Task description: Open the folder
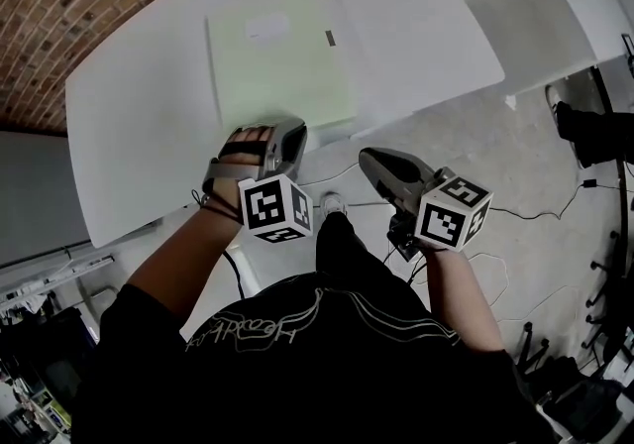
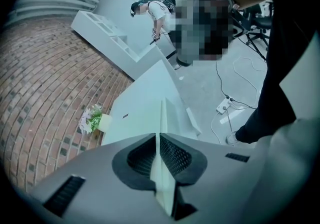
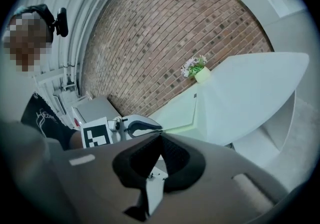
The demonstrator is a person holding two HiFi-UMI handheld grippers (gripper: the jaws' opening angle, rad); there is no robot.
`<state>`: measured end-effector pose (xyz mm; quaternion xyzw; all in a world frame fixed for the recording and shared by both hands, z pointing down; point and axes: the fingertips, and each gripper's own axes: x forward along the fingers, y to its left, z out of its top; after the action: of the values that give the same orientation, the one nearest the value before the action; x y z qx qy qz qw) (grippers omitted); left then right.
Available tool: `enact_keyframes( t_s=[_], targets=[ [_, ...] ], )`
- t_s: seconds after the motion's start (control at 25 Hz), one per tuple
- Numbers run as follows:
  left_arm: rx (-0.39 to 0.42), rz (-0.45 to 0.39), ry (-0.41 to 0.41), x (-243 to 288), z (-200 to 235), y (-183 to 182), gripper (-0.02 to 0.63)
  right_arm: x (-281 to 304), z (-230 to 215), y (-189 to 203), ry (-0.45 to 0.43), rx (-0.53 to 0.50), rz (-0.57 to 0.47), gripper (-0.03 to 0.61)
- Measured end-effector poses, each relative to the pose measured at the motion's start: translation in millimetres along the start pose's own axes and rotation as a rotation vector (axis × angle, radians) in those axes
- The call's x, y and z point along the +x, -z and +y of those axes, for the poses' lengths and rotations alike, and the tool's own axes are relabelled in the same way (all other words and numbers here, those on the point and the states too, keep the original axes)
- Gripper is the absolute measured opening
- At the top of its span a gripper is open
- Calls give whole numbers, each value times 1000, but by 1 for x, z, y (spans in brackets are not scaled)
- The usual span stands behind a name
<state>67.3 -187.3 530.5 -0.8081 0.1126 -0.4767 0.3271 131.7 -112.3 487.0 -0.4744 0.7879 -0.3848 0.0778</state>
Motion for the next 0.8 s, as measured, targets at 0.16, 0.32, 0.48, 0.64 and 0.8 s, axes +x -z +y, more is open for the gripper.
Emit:
enact_keyframes(
  t_s=[0.16, 0.32, 0.48, 0.64, 0.8],
  targets=[
    [-20, 5, 19, -1, 2, 0, 26, 9, -8, -2, 19, -43, 25, 2],
    [-44, 5, 43, -3, 4, 0, 25, 18, -12, -4, 31, -74, 44, 2],
    [-65, 6, 68, -5, 5, 1, 25, 30, -21, -3, 54, -114, 76, 2],
    [-77, 3, 83, -7, 5, -1, 25, 44, -29, 2, 64, -132, 106, 2],
    [-84, 4, 91, -8, 4, 0, 25, 59, -33, 9, 55, -141, 129, 2]
  ],
)
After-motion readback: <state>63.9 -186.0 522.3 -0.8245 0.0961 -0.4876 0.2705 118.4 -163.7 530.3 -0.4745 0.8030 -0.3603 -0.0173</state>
